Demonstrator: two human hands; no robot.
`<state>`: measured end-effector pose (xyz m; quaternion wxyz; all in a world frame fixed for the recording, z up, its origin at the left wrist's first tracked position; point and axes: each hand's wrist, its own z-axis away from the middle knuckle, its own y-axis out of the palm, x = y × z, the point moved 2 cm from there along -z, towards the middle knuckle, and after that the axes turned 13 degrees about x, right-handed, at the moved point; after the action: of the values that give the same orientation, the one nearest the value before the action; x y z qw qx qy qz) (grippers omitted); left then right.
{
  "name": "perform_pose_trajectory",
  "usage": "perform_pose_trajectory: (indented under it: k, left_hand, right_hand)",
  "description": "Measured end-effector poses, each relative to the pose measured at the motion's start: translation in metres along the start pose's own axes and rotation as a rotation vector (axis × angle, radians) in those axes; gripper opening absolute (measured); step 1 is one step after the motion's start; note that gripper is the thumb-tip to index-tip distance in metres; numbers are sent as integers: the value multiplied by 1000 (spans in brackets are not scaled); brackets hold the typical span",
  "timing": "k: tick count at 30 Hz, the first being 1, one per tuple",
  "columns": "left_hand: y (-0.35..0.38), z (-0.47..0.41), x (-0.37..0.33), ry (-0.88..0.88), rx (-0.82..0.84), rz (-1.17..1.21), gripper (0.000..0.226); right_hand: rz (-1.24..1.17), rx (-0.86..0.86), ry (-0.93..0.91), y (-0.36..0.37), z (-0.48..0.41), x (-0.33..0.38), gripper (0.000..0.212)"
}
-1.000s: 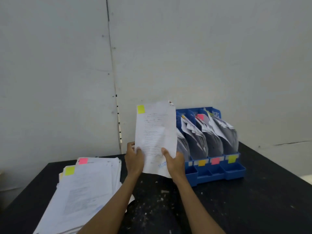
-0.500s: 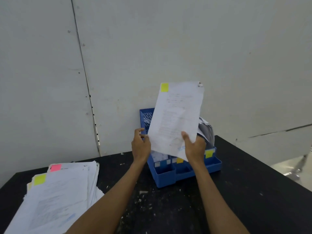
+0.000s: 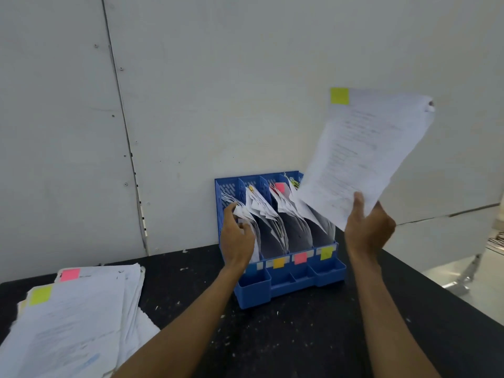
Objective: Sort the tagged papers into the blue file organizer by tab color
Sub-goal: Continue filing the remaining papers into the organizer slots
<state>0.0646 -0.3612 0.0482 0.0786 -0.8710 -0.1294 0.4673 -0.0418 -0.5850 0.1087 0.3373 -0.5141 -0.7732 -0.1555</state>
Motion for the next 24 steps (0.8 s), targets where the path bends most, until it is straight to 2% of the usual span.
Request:
perform_pose_trajectory:
  k: [5, 7, 9, 11, 13, 17, 20, 24]
  left_hand:
    - [20, 4, -23, 285, -144, -266, 46]
    - [37, 4, -34, 362, -72, -317, 42]
    - [56, 2, -40, 404, 93, -332, 35]
    - [76, -1, -41, 387, 277, -343, 33]
    - [94, -2, -41, 338, 366, -422, 37]
    - [115, -4, -39, 194, 315, -559, 47]
    - [122, -8, -38, 103, 324, -533, 53]
    - [125, -7, -37, 105, 346, -474, 54]
  right_hand:
    - [26, -72, -12, -13, -19, -13, 34]
    - [10, -51, -17, -12, -22, -19, 37]
    - [-3, -42, -15, -10, -24, -24, 37]
    - [-4, -27, -18, -5, -26, -31, 35]
    - [-51, 14, 1, 4, -28, -41, 35]
    - [-187, 151, 137, 25, -31, -68, 36]
    - [-122, 283, 212, 40, -38, -90, 34]
    - [-84, 494, 313, 53, -49, -112, 30]
